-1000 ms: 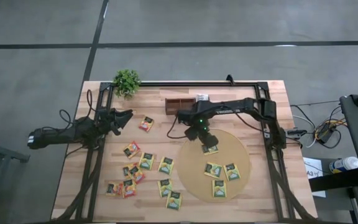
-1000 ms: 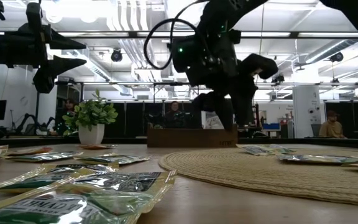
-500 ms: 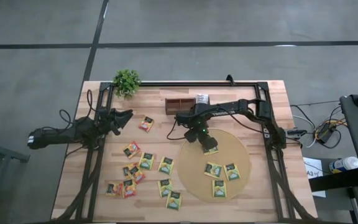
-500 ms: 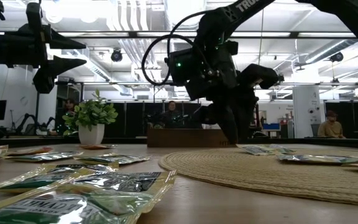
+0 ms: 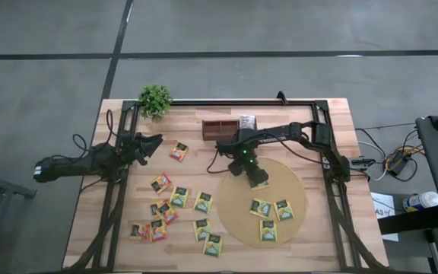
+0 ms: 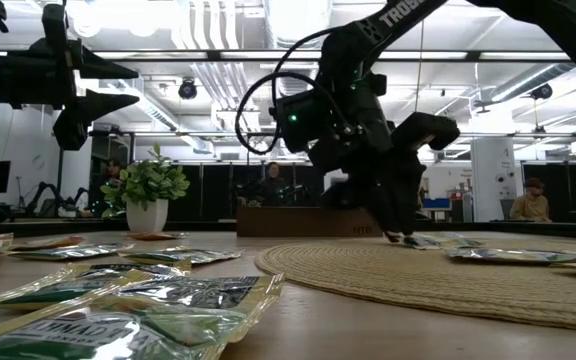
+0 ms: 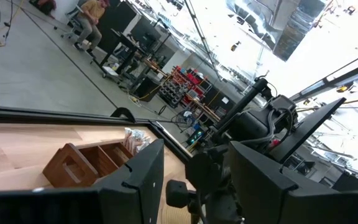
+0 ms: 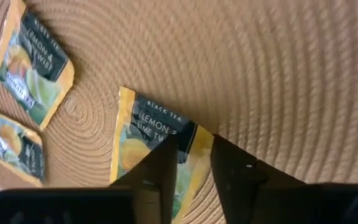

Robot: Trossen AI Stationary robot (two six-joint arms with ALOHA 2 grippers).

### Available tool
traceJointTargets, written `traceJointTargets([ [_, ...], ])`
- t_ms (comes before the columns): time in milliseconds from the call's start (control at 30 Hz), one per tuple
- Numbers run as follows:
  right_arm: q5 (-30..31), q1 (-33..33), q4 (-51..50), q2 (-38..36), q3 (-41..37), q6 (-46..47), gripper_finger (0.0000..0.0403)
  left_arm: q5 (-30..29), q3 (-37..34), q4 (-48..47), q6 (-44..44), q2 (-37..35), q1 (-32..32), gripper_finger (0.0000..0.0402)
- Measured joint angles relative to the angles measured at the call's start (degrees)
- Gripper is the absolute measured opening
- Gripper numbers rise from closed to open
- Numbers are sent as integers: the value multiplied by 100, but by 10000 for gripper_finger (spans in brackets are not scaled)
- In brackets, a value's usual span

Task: Pick & Place Tea
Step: Put the yellow tea bag into the middle section of the wooden organizer

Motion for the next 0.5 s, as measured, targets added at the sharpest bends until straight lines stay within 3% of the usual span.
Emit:
traceJointTargets([
  [167,9,15,-105,-50,-12,-12,19,0,-1,0,0,0,-1,174],
  [500,-22,-116,339,-651,91,700,8,0,-2,-2,61,0,0,174],
])
